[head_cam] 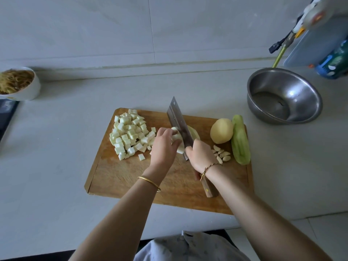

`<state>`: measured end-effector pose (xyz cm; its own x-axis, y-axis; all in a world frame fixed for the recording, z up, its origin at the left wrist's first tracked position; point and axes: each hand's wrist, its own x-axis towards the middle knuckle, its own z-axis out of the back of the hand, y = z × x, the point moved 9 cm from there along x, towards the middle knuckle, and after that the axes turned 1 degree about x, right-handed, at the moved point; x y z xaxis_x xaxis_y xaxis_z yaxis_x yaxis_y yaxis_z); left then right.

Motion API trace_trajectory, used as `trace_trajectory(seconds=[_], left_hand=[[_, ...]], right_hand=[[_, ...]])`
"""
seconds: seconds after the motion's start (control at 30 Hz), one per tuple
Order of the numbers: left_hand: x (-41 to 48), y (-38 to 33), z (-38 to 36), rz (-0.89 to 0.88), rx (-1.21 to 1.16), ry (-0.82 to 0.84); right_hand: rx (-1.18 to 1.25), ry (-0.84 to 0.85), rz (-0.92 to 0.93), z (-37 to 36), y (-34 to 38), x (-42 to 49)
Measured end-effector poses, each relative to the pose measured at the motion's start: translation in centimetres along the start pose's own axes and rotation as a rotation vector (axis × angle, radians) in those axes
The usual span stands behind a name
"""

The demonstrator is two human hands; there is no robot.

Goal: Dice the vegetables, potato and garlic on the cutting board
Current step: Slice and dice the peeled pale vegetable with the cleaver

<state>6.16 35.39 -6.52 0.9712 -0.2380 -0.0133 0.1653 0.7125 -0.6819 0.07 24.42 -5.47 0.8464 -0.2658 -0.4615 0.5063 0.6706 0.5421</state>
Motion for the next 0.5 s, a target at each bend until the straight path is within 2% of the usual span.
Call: trace_trajectory(seconds=[0.3, 0.5], left_hand=[[0.2, 0.1, -0.1, 0.025, -0.019, 0.019], [0.1, 0.0, 0.0, 0.026, -0.039, 0.061]], right_hand=[[0.238, 0.048, 0.026, 1.5, -0.9, -1.3], [0.309, -0.02, 0.083, 2.4, -0.5, -2.2]])
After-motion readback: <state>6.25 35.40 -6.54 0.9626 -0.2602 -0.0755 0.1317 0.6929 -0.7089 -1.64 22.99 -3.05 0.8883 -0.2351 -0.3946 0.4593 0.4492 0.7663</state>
